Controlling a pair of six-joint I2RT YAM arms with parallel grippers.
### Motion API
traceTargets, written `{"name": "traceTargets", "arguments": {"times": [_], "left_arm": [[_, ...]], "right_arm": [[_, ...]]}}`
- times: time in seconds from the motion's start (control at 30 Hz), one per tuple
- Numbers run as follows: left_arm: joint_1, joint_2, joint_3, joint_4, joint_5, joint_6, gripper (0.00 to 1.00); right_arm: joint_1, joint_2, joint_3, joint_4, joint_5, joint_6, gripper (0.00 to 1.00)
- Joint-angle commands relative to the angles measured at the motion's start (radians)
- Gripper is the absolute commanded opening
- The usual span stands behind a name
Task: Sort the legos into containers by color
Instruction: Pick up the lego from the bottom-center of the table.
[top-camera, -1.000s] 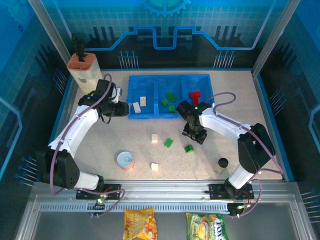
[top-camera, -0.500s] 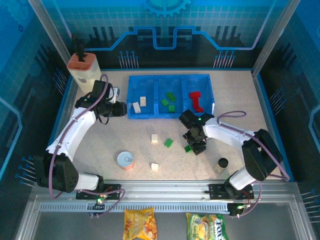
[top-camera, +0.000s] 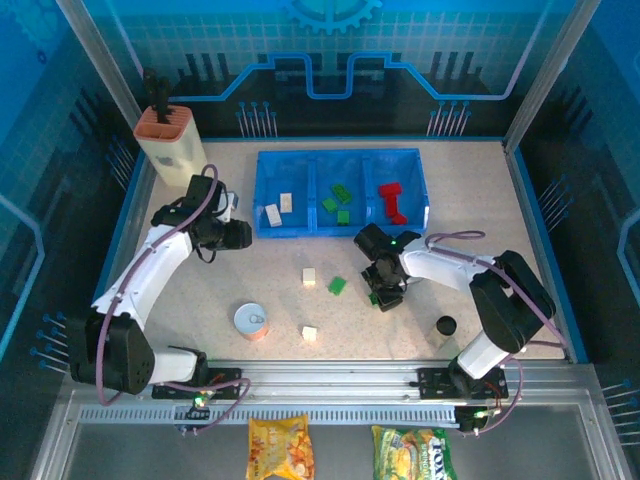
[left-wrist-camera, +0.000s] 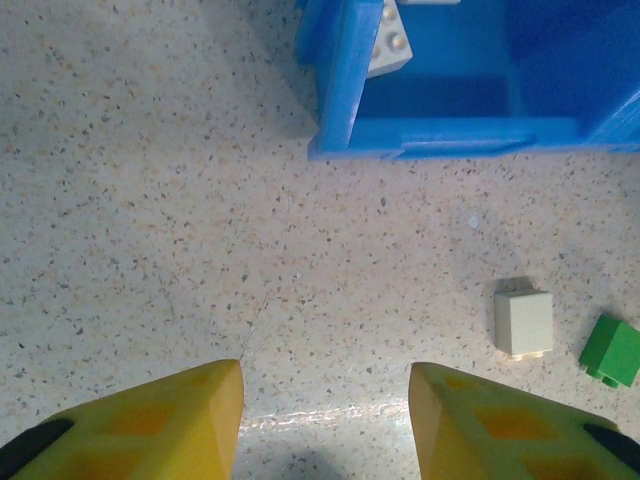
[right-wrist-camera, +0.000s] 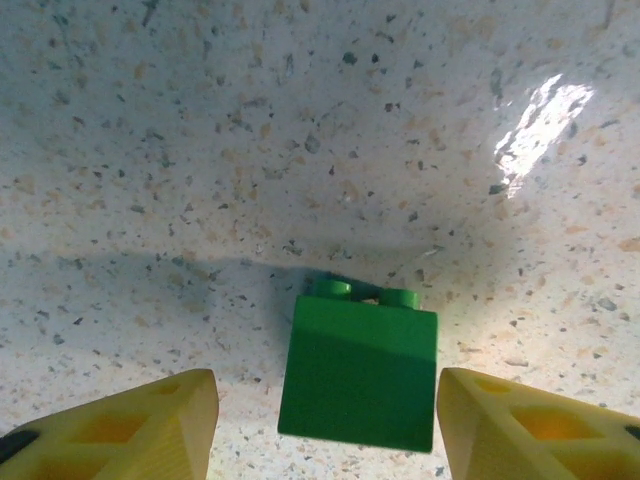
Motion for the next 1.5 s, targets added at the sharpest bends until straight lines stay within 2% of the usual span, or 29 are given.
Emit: {"name": "traceTargets", "arguments": {"times": [0.0, 0.53, 0.7, 0.8, 1.0, 1.17, 1.3, 1.47], "left_arm": [[0.008, -0.021, -0.024, 0.05, 0.007, 0.022, 0.48], [0.013, -0.027, -0.028, 0.065, 0.0, 0.028, 0.47], [0.015, -0.027, -0.028, 0.063, -0.003, 0.028, 0.47], [0.019, -0.028, -0.028, 0.064, -0.003, 0.028, 0.47], [0.023, -0.026, -0.025, 0.068, 0.008, 0.027, 0.47], [0.029, -0.023, -0.025, 0.069, 0.009, 0.026, 0.47], [0.031, -0.021, -0.025, 0.071, 0.018, 0.026, 0.47], [0.034, -0.013, -0.02, 0.072, 0.031, 0.025, 0.47]], "right_arm": [[0.02, 0.024, -0.024, -0.002, -0.004, 0.04, 0.58], [0.041, 0.02, -0.034, -0.024, 0.043, 0.029, 0.42], [0.059, 0.015, -0.002, -0.067, 0.08, 0.003, 0.38], [0.067, 0.017, 0.021, -0.084, 0.09, -0.065, 0.34], [0.118, 0.031, 0.109, -0.199, 0.191, -0.284, 0.33], [0.133, 0.015, 0.119, -0.126, 0.208, -0.616, 0.26], [0.141, -0.021, 0.113, -0.036, 0.195, -0.841, 0.25], [0.144, 0.03, 0.233, -0.096, 0.208, -1.101, 0.26]]}}
